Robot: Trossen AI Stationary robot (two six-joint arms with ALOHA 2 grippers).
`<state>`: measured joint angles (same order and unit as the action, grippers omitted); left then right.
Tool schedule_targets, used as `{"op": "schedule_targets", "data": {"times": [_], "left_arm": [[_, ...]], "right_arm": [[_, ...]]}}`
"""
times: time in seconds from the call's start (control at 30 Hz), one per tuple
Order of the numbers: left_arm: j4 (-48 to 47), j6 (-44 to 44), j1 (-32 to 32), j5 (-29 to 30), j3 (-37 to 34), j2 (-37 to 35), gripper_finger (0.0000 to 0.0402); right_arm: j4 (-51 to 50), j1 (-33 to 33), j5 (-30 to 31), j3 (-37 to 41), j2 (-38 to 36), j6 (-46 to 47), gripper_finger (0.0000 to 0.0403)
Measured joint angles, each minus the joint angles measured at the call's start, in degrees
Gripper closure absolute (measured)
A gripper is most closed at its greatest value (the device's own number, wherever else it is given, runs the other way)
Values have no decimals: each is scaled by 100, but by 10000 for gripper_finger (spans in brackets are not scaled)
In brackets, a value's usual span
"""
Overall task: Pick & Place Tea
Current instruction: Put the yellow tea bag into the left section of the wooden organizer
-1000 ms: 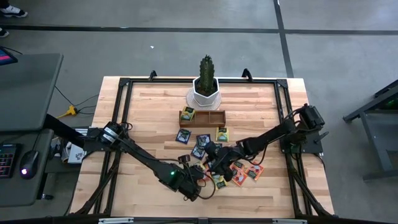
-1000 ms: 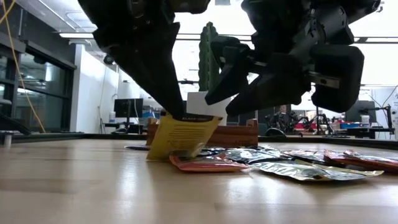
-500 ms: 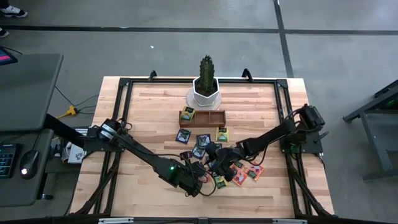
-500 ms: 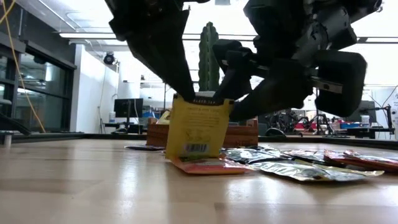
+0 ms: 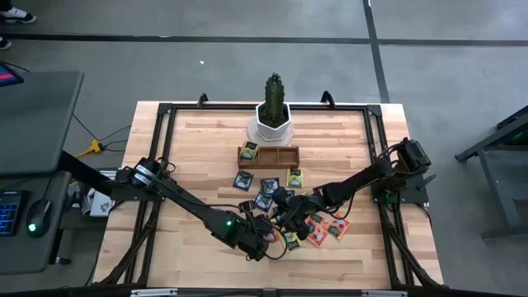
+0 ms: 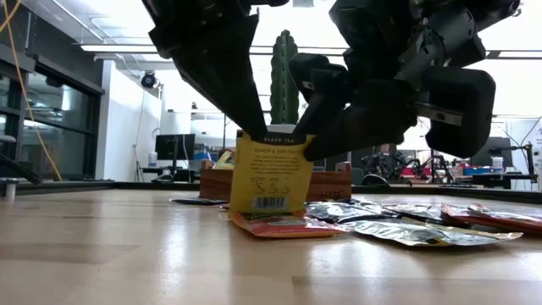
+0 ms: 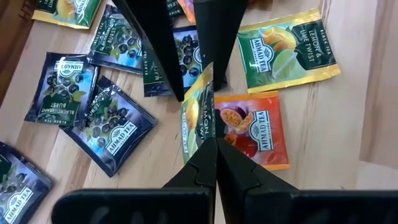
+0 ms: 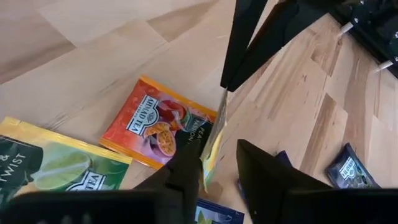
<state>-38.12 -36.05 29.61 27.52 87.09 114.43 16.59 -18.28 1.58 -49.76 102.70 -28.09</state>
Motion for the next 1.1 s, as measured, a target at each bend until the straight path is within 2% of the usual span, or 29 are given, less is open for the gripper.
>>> {"op": "schedule_targets", "data": {"times": [0.37, 0.8, 1.1], "left_arm": [[82, 0, 0, 56, 0, 0, 402], [81, 291, -11, 83, -4, -119, 401], [-622, 431, -118, 468, -4, -579, 392]], "right_arm": [[-57, -4, -4, 0, 0, 395, 397], [-468, -119, 568, -2, -314, 1210, 402], [-1400, -9, 817, -4, -770, 2263, 402]]}}
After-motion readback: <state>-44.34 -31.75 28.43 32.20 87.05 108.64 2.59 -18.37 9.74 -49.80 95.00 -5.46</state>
